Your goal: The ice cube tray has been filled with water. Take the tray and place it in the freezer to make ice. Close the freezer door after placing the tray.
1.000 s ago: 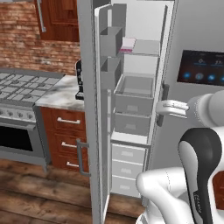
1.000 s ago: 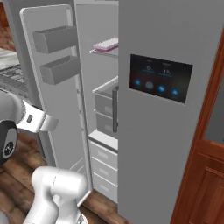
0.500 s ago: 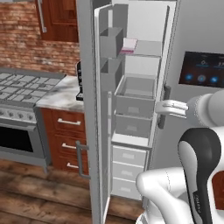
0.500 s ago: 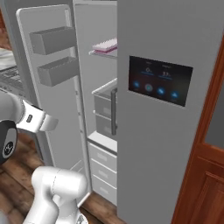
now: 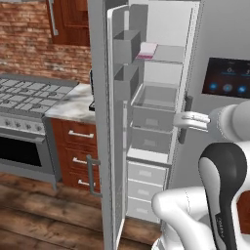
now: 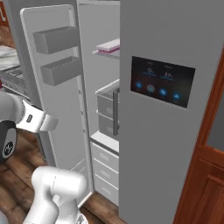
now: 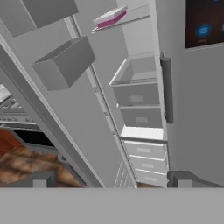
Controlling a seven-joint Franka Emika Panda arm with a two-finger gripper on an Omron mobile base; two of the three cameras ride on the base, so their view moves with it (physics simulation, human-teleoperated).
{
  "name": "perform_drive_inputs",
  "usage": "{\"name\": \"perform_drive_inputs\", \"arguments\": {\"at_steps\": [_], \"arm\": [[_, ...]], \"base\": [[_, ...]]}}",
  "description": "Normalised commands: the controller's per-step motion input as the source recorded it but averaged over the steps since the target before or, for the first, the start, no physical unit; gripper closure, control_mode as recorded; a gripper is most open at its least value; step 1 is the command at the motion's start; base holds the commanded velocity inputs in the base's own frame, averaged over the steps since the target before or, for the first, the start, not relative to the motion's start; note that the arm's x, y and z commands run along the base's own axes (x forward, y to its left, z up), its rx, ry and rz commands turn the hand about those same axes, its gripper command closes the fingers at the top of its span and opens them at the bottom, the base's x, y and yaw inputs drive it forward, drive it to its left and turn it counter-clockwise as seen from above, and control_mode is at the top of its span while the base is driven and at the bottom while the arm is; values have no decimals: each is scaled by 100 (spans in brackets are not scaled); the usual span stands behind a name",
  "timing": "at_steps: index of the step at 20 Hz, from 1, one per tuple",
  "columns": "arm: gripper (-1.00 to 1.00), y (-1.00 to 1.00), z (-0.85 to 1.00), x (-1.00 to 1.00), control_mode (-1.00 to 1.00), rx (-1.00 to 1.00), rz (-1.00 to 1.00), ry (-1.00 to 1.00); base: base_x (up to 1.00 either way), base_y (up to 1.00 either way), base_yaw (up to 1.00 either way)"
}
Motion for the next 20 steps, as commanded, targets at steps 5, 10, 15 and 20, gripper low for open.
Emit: {"name": "perform_drive_inputs", "arguments": {"at_steps": [5, 10, 15, 20], "arm": [[-100, 0, 0, 0, 100, 0, 0, 0], [-100, 0, 0, 0, 100, 0, 0, 0], [-100, 36, -9, -53, -100, 0, 0, -6], [-100, 78, -13, -13, -100, 0, -1, -9]], "base": [[-8, -2, 4], [-32, -2, 1], [0, 0, 0], [0, 0, 0]]}}
